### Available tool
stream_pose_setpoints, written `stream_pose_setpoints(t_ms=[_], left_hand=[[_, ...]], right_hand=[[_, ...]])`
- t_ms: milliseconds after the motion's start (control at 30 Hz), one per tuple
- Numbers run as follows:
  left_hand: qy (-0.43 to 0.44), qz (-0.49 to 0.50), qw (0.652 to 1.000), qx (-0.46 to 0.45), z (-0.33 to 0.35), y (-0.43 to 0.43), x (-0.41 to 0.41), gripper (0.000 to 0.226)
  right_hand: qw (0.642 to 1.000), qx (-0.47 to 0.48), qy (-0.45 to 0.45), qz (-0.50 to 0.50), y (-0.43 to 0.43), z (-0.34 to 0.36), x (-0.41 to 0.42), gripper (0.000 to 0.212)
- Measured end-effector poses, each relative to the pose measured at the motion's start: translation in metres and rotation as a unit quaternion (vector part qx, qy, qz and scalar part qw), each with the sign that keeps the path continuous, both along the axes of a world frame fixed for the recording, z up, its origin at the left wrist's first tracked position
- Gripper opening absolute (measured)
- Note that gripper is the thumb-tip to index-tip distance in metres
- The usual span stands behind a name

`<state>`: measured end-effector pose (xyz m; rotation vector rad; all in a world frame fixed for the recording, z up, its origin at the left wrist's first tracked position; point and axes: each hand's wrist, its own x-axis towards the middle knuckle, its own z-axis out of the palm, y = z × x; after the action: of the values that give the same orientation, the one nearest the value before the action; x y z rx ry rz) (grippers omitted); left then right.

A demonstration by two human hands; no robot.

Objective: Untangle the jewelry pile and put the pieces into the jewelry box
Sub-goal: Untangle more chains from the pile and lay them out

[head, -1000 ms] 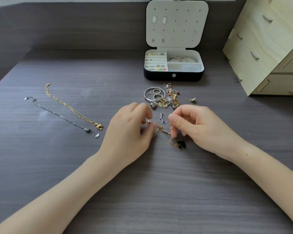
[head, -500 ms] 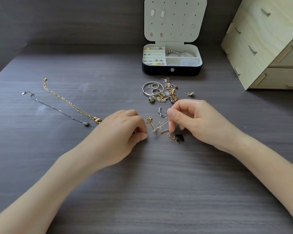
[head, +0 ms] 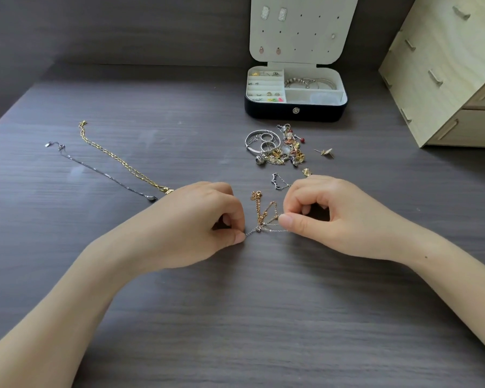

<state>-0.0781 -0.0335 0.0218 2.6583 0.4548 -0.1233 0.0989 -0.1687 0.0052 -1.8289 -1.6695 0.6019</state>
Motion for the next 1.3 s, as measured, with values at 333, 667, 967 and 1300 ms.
stream_pose_setpoints(t_ms=[333,667,967,1300], left_hand=[[-0.084,0.159,0.984,-0.009,-0.008,-0.024,0.021,0.020],[-0.067,0.203,0.967,-0.139,-0.006,-0.012,0.019,0.020],[-0.075,0.203,0.958,-0.188,-0.009,-0.006,0.015,0.020],[-0.075,0.200,0.970,-0.120,-0.007,-0.011,0.014,0.016]], right_hand=[[1.000,0.020,0.002,0.011,0.001,-0.002,0.000,0.021],[1.000,-0.002,0.014,0.017,0.000,-0.001,0.002,0.022],[0.998,-0.027,0.014,0.058,-0.003,0.004,0.003,0.024],[0.988,-0.085,0.030,0.124,-0.005,0.009,0.007,0.027]])
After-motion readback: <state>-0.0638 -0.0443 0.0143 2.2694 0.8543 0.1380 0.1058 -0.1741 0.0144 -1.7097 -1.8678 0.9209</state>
